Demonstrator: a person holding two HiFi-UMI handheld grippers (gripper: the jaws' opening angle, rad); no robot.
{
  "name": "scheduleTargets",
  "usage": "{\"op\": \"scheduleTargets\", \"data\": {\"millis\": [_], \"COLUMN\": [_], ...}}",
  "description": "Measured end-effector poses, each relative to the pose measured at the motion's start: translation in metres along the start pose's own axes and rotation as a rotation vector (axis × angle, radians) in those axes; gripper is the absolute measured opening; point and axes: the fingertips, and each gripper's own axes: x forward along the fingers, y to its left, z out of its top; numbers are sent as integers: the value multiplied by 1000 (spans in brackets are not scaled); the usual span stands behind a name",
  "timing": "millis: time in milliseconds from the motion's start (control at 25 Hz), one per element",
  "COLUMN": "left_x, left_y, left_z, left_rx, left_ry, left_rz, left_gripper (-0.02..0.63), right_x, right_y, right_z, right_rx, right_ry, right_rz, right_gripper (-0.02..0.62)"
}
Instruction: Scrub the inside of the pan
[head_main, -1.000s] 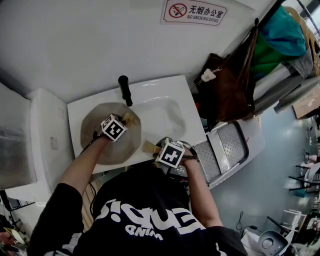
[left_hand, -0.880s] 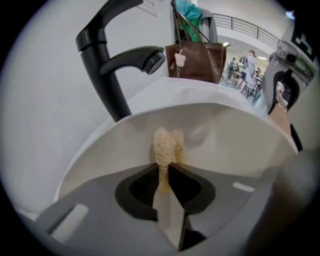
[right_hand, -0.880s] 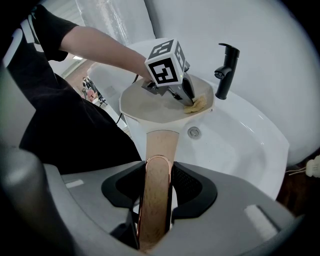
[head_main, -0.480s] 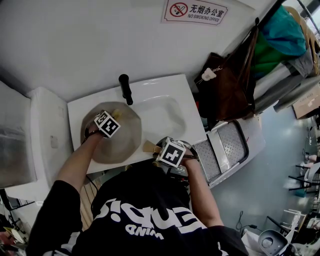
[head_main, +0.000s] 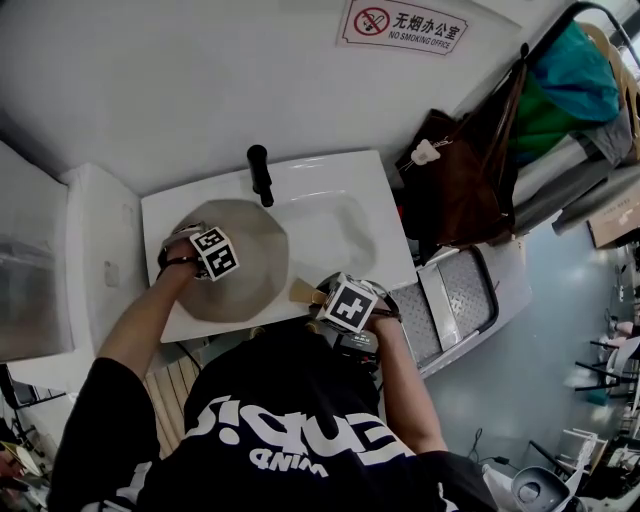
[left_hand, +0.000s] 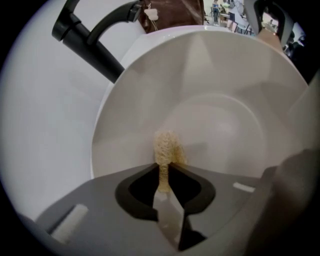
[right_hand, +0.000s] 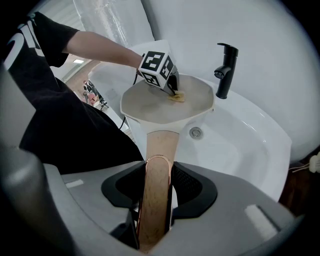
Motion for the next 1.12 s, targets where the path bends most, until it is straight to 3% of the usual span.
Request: {"op": "scheduleTargets", "data": {"millis": [160,400,680,880,1120], "left_x": [-3,-17,-34,-45,-47], "left_y": [-13,-44,-83,-106,-119], "left_z": [-13,-21,-15,-3,12], "left_rx": [18,11,50,23,31], "left_ry": [44,45,1,-30,-31], "left_rz": [-81,-222,-339,-425,-451], "left_gripper": [57,57,57,57,58], "right_x": [-1,-6,-6,-4,-4], "right_y": [-2,-9,-9,-6,-6], "right_z": [3,3,4,4,5], "right_rx": [-4,-16,-21,-14,-15], "right_ry": [-11,-21,-26,-30,-29], "right_rz": [-10,-48,-55,-40,-41], "right_gripper": [164,164,164,164,166]}}
